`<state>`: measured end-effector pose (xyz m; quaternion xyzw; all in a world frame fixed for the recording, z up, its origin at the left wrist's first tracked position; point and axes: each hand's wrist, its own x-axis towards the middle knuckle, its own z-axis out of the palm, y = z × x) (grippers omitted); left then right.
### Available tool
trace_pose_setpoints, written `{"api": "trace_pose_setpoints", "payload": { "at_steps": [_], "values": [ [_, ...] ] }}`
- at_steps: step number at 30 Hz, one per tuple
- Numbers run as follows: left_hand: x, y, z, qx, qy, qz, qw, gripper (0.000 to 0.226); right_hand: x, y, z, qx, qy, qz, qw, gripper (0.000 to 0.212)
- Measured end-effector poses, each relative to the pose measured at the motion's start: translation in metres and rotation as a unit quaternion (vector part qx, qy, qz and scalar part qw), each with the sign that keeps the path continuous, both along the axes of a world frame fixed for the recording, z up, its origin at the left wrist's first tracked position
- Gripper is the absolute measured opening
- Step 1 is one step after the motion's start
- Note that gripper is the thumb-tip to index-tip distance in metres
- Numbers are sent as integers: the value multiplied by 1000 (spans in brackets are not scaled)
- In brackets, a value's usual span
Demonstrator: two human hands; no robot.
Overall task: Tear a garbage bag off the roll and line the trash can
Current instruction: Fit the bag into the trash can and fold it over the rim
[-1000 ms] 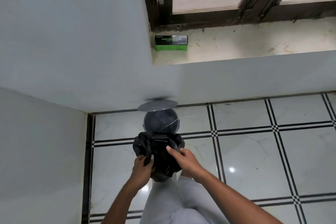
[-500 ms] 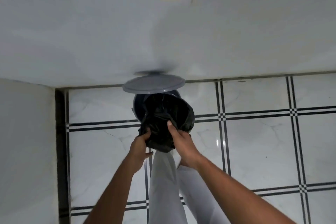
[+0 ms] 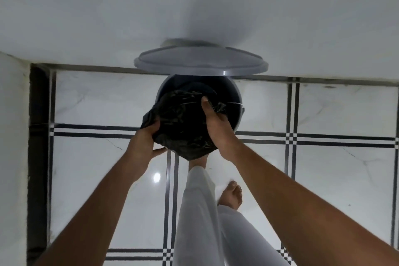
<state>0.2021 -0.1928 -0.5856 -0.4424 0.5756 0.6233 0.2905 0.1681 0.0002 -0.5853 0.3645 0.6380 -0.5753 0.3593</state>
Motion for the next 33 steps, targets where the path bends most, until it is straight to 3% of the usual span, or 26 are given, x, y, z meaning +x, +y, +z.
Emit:
{"api": "trace_pose_setpoints", "payload": {
  "at_steps": [2, 4, 9, 12, 15, 19, 24, 31, 33],
  "values": [
    [-14, -4, -13, -63, 17, -47, 997, 32, -6, 7, -11, 26, 24, -18, 999, 42],
    [-26, -11, -23, -116, 42, -85, 989, 34, -11, 18, -18, 57, 55, -37, 996, 32],
    [-29, -19, -42, -129, 10, -116, 985, 20, -2, 45, -37, 152, 106, 10, 983, 47],
    [-17, -20, -46, -91, 7, -97, 991, 23, 10, 50, -41, 151, 115, -15, 982, 46],
    [-10, -25, -43, 11, 25, -72, 997, 25, 14, 58, -38, 105, 111, -52, 987, 34],
    [-19, -48, -34, 135, 31, -144, 980, 39, 4, 79, -33, 74, 125, -106, 984, 32],
    [-29, -83, -42, 138, 30, -135, 981, 45, -9, 110, -37, 104, 130, -137, 977, 31],
    [-25, -74, -60, 189, 39, 8, 981, 39, 12, 111, -59, 86, 104, -118, 984, 26],
    [-22, -59, -60, 143, 42, 18, 989, 34, 21, 105, -59, 76, 92, -126, 985, 25]
  ]
}}
